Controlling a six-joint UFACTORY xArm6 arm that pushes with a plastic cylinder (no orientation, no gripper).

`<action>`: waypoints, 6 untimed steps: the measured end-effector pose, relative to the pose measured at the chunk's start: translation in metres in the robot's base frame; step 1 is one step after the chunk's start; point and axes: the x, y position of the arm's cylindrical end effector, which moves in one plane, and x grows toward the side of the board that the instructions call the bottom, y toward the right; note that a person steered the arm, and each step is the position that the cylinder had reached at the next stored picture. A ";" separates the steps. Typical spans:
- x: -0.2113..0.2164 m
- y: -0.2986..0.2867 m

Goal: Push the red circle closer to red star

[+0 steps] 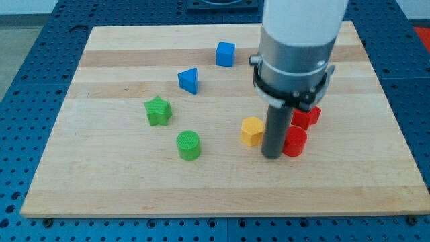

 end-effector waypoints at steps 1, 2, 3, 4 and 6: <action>0.031 -0.008; 0.017 0.021; -0.004 0.031; -0.036 0.031; -0.006 0.028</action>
